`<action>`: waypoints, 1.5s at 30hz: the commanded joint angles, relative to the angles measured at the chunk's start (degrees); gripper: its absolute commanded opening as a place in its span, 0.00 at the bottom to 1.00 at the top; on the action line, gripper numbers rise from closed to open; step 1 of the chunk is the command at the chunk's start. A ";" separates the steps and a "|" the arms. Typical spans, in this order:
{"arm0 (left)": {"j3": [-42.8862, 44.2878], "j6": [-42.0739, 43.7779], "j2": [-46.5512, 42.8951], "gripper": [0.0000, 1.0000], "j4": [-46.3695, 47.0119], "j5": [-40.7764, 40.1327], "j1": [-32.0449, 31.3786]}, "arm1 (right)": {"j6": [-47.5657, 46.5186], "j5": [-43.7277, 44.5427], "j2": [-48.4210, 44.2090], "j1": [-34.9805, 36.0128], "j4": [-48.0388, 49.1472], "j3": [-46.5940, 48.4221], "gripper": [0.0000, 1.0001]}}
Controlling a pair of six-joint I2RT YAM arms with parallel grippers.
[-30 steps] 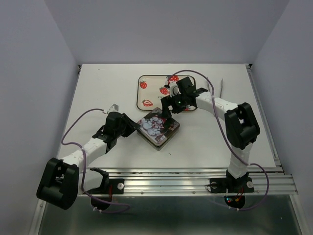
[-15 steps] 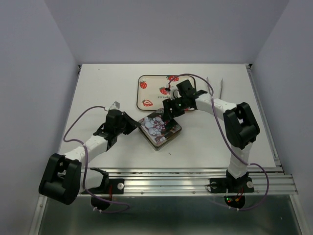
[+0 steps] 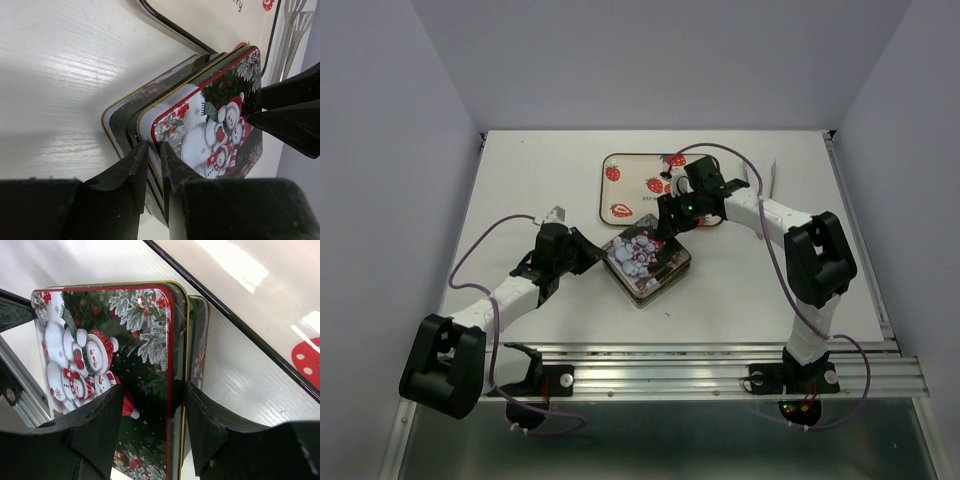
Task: Pack the cookies
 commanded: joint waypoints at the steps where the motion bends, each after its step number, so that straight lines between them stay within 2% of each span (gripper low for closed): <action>1: 0.70 2.28 -0.40 0.27 -5.19 0.39 -0.16 | 0.35 -2.87 -2.62 1.00 -0.14 3.18 0.40; 7: 0.18 1.67 -2.06 0.29 -6.86 -0.48 -0.16 | 0.70 -4.54 -0.60 1.00 -1.20 1.78 0.42; 12: -0.09 1.05 -2.60 0.31 -7.30 -0.75 -0.16 | 0.70 -2.08 -0.42 1.00 -1.20 1.51 0.43; 15: 0.26 1.40 -4.08 0.42 -7.22 -1.45 -0.16 | 1.32 -2.78 -0.34 1.00 -1.03 2.30 0.34; 16: 0.52 1.66 -4.44 0.52 -7.13 -1.80 -0.16 | 1.67 -2.87 -0.25 1.00 -0.85 2.74 0.31; 20: 0.96 2.10 -5.59 0.68 -7.04 -2.59 -0.16 | 3.60 -4.88 1.59 -0.40 -0.76 3.88 0.21; 22: 1.05 2.10 -5.85 0.71 -7.56 -2.68 -0.16 | 4.74 -6.55 2.30 -1.98 -0.41 3.97 0.13; 23: 0.97 2.10 -5.85 0.74 -7.65 -2.77 -0.16 | 4.75 -10.13 2.56 -2.60 -0.06 3.80 0.11; 25: 0.88 2.10 -5.94 0.75 -7.74 -2.77 -0.16 | 5.80 -13.93 3.00 -3.65 2.30 2.66 0.03; 27: 0.88 2.19 -6.02 0.75 -7.74 -2.77 -0.16 | 6.67 -18.49 3.00 -4.36 4.24 1.52 0.01; 32: 1.05 2.28 -6.02 0.80 -7.39 -2.86 -0.16 | 7.55 -24.22 1.69 -5.50 6.88 0.28 0.01; 36: 1.23 2.45 -6.02 0.81 -7.04 -2.68 -0.16 | 10.98 -28.34 0.72 -6.82 10.13 -0.51 0.01; 39: 1.40 2.54 -6.02 0.82 -6.78 -2.68 -0.16 | 15.90 -32.73 0.28 -7.87 16.01 -2.87 0.01; 45: 1.67 2.89 -5.94 0.82 -6.60 -2.59 -0.16 | 18.54 -32.76 0.72 -8.40 18.40 -4.20 0.01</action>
